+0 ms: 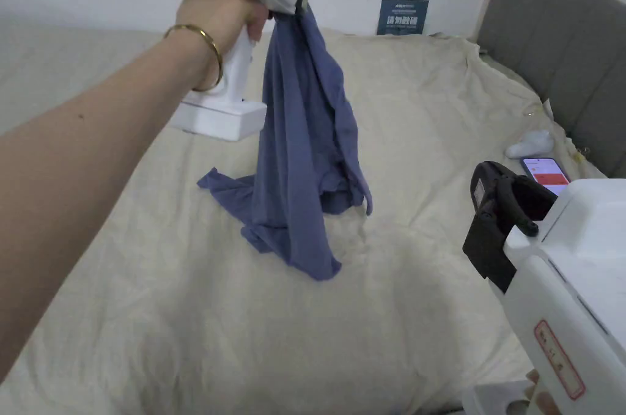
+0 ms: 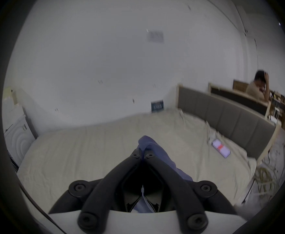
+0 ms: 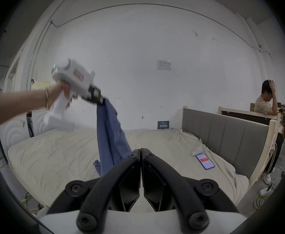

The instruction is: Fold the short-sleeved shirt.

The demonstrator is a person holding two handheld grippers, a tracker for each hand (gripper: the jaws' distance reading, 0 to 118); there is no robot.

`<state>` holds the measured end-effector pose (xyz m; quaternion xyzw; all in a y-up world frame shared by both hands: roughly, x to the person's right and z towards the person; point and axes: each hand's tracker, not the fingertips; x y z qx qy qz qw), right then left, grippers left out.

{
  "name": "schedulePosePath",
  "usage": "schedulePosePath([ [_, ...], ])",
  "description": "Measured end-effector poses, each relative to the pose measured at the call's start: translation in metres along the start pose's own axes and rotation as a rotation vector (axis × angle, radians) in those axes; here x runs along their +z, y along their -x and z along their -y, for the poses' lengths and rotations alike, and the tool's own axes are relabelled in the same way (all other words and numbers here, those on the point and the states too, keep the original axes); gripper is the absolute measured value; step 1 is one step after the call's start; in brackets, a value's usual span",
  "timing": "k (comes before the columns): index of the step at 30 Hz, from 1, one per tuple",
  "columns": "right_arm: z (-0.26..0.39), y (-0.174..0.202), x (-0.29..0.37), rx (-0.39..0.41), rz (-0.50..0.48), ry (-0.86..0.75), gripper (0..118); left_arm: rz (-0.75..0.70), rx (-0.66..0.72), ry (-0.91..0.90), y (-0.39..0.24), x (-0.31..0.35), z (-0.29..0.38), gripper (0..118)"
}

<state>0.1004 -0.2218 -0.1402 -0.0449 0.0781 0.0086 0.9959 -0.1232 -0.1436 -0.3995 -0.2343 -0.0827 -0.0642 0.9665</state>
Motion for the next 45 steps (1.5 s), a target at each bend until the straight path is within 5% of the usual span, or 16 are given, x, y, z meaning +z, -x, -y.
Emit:
schedulePosePath([
  [7,0.014,-0.002,-0.019,-0.03,0.028,0.076,0,0.111,0.072,0.274,-0.051,-0.076,0.137,2],
  [11,0.026,-0.03,-0.015,-0.031,0.028,0.122,0,0.139,0.062,0.406,-0.071,-0.095,0.193,25],
  [14,0.031,-0.032,-0.024,-0.028,0.027,0.133,0,0.123,0.111,0.488,-0.07,-0.103,0.218,76],
  [15,0.034,-0.033,-0.029,-0.031,0.027,0.136,0,0.127,0.137,0.493,-0.065,-0.108,0.222,82],
  [20,0.032,-0.026,-0.034,-0.019,0.012,0.14,0,0.18,0.205,0.432,-0.037,-0.092,0.195,94],
  [24,0.027,-0.021,-0.036,-0.014,-0.001,0.118,0,0.146,0.323,0.207,0.0,-0.053,0.149,110],
  [33,0.021,-0.014,-0.036,0.026,-0.034,0.039,0,-0.135,0.223,-0.234,0.05,0.07,0.117,111],
  [41,0.014,0.022,-0.064,0.047,-0.067,0.017,0,-0.325,0.131,-0.337,0.052,0.132,0.176,103],
  [45,0.02,0.032,-0.065,0.041,-0.081,0.025,0,-0.339,0.145,-0.327,0.053,0.146,0.21,74],
])
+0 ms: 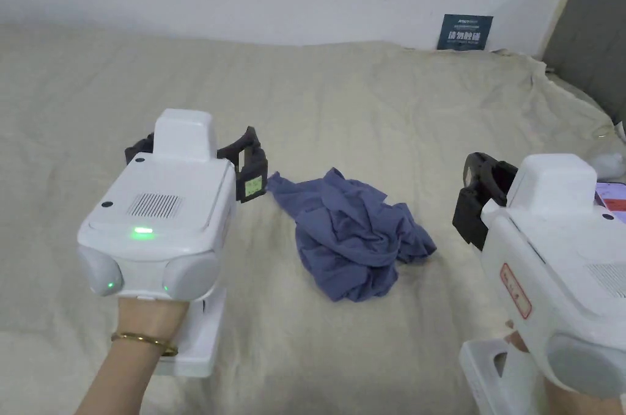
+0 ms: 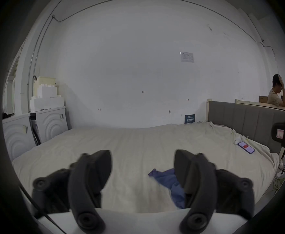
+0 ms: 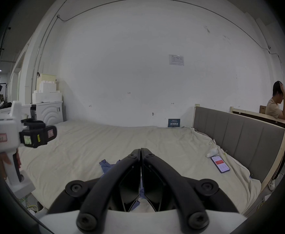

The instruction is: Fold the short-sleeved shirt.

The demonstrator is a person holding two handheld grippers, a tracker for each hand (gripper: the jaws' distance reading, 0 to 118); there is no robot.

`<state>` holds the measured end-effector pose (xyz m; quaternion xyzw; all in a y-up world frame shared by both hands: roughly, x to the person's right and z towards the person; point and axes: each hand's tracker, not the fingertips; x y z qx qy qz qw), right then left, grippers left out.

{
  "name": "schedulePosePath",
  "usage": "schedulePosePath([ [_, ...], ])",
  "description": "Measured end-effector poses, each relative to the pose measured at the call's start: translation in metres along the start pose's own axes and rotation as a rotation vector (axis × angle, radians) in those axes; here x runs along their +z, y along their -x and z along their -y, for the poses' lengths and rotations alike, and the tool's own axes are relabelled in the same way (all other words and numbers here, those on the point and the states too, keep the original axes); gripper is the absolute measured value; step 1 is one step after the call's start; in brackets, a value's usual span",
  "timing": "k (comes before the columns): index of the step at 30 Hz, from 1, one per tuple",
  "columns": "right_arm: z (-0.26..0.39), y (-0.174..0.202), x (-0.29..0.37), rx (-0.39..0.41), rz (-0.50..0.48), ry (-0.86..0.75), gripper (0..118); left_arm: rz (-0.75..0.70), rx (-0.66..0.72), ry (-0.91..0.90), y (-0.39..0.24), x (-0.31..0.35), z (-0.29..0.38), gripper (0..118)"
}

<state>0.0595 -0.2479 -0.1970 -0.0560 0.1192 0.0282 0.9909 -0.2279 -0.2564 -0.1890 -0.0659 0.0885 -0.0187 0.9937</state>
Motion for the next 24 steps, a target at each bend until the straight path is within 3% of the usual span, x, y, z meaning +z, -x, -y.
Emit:
schedulePosePath([
  [5,0.008,-0.001,0.004,-0.016,-0.001,0.02,0,-0.015,0.025,0.003,0.003,0.018,0.02,20],
  [8,0.013,0.001,0.005,-0.021,0.002,0.031,0,-0.009,0.013,-0.004,0.003,0.024,0.026,2],
  [24,0.022,0.008,0.01,-0.026,0.009,0.06,0,-0.01,0.017,0.045,-0.002,0.032,0.046,0],
])
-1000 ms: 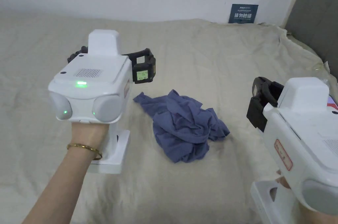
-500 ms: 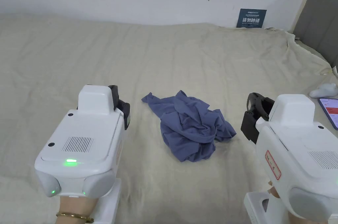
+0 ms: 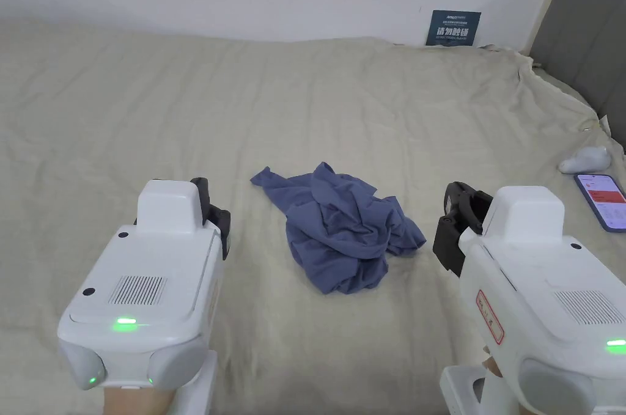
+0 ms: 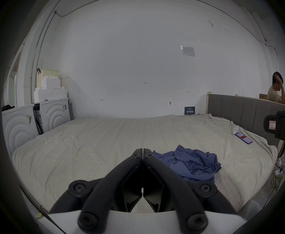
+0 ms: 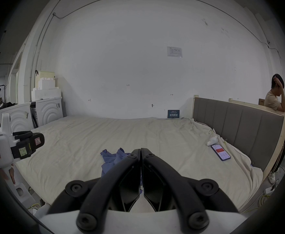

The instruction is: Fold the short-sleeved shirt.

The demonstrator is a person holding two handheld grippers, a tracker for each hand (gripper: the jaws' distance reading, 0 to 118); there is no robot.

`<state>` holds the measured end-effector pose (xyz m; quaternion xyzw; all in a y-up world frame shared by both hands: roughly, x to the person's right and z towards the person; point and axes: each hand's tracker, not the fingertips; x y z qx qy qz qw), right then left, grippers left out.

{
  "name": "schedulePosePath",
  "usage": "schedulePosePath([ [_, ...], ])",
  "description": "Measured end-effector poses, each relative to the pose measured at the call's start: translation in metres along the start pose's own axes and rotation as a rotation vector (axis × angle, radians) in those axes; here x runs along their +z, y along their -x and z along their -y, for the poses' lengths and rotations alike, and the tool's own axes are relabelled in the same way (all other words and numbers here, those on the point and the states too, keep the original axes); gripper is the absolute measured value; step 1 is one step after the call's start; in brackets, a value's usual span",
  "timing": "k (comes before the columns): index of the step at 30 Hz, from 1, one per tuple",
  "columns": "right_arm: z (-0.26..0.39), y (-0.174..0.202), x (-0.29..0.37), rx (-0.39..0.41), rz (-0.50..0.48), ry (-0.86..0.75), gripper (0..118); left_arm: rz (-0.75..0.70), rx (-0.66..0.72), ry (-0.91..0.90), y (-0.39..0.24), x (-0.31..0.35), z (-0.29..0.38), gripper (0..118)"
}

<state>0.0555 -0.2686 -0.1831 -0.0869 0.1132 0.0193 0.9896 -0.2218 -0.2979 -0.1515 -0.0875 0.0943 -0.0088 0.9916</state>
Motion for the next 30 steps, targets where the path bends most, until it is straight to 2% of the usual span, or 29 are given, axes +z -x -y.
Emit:
schedulePosePath([
  [7,-0.001,-0.007,0.002,-0.002,0.0,0.017,0,0.001,0.016,-0.009,0.001,-0.001,-0.003,0],
  [9,-0.006,-0.013,-0.006,-0.016,-0.028,0.043,0,0.003,0.023,-0.008,0.002,-0.002,-0.003,0],
  [11,-0.015,-0.017,-0.02,0.021,-0.037,0.091,0,0.005,0.027,-0.008,0.003,-0.003,-0.004,0],
  [13,-0.027,-0.026,-0.038,0.025,-0.044,0.132,4,0.004,0.031,-0.01,0.004,-0.005,-0.005,0],
  [14,-0.032,-0.03,-0.049,0.013,-0.042,0.174,18,0.004,0.034,-0.01,0.004,-0.006,-0.005,0],
  [15,-0.038,-0.035,-0.062,-0.007,-0.043,0.177,40,0.005,0.038,-0.01,0.004,-0.007,-0.006,0],
  [16,-0.041,-0.039,-0.075,-0.025,-0.049,0.218,71,0.006,0.041,-0.009,0.005,-0.009,-0.006,0],
  [17,-0.044,-0.043,-0.089,-0.01,-0.033,0.313,103,0.01,0.047,-0.006,0.007,-0.01,-0.007,0],
  [18,-0.046,-0.047,-0.107,-0.007,-0.023,0.378,114,0.014,0.05,-0.002,0.007,-0.012,-0.007,0],
  [21,-0.042,-0.056,-0.152,0.012,-0.01,0.529,116,0.005,0.041,-0.002,0.009,-0.016,-0.008,0],
  [25,-0.015,-0.065,-0.207,0.009,0.086,0.749,116,0.001,0.05,0.008,0.013,-0.024,-0.008,0],
  [27,0.006,-0.069,-0.229,-0.022,0.118,0.841,110,-0.001,0.046,0.017,0.014,-0.027,-0.007,0],
  [28,0.015,-0.07,-0.236,-0.047,0.116,0.866,103,-0.002,0.042,0.022,0.014,-0.029,-0.006,0],
  [29,0.025,-0.073,-0.242,-0.07,0.119,0.896,91,-0.005,0.034,0.028,0.014,-0.031,-0.005,0],
  [30,0.035,-0.074,-0.247,-0.096,0.123,0.918,89,-0.008,0.026,0.035,0.014,-0.033,-0.004,0],
])
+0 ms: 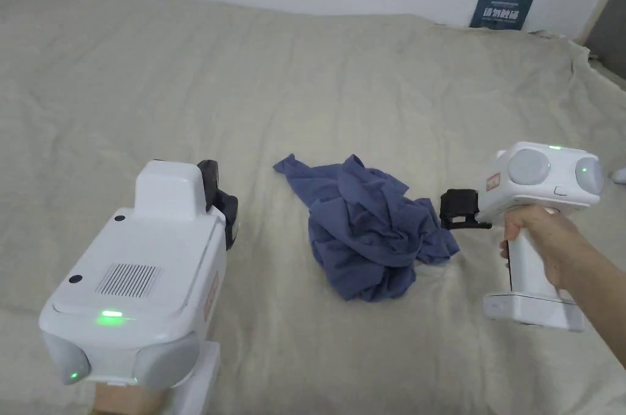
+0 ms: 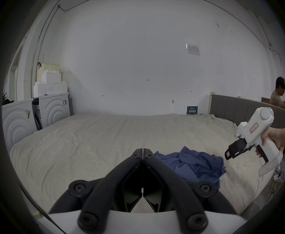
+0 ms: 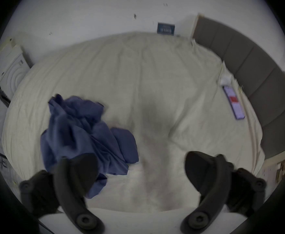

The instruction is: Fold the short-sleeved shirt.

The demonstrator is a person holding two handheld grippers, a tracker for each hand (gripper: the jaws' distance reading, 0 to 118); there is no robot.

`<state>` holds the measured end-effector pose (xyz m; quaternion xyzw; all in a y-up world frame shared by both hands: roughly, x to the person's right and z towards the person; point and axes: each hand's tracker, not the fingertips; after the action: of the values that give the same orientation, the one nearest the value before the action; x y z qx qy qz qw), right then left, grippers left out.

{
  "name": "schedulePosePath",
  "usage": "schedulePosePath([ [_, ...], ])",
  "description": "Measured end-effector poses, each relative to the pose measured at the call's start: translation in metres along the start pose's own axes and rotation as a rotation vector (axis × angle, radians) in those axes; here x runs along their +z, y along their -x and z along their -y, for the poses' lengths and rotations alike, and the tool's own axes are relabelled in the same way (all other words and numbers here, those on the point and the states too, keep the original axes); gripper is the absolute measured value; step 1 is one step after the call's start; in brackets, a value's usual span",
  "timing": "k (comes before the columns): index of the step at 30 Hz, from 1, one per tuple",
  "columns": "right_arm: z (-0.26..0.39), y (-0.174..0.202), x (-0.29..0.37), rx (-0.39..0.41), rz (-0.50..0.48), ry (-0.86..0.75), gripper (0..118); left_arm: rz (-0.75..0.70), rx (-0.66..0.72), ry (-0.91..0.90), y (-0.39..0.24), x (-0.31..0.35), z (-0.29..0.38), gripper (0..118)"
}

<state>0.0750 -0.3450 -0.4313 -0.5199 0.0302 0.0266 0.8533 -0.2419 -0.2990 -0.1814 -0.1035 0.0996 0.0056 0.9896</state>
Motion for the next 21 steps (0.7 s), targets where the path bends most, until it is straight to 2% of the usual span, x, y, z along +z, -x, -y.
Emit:
schedulePosePath([
  [3,0.006,-0.001,-0.025,-0.058,0.007,0.037,79,-0.009,-0.004,0.019,0.001,-0.007,0.004,0],
  [7,0.011,0.004,-0.048,-0.054,0.003,0.052,63,-0.012,-0.001,0.045,0.002,-0.018,0.01,0],
  [10,0.012,0.012,-0.057,-0.029,-0.003,0.044,39,-0.008,0.001,0.072,0.002,-0.027,0.015,0],
  [13,0.013,0.014,-0.068,-0.031,-0.029,0.058,3,-0.005,0.008,0.093,0.001,-0.036,0.019,0],
  [16,0.016,0.016,-0.074,-0.041,-0.03,0.063,2,0.015,0.028,0.13,0.004,-0.048,0.019,1],
  [18,0.016,0.016,-0.069,-0.03,-0.029,0.051,2,0.035,0.08,0.166,0.008,-0.062,0.016,20],
  [19,0.014,0.014,-0.068,-0.026,-0.033,0.042,2,0.043,0.104,0.188,0.012,-0.071,0.012,36],
  [20,0.014,0.013,-0.063,-0.016,-0.042,0.029,2,0.057,0.136,0.206,0.015,-0.082,0.007,64],
  [21,0.013,0.012,-0.058,-0.007,-0.05,0.012,2,0.075,0.169,0.218,0.018,-0.094,0.001,84],
])
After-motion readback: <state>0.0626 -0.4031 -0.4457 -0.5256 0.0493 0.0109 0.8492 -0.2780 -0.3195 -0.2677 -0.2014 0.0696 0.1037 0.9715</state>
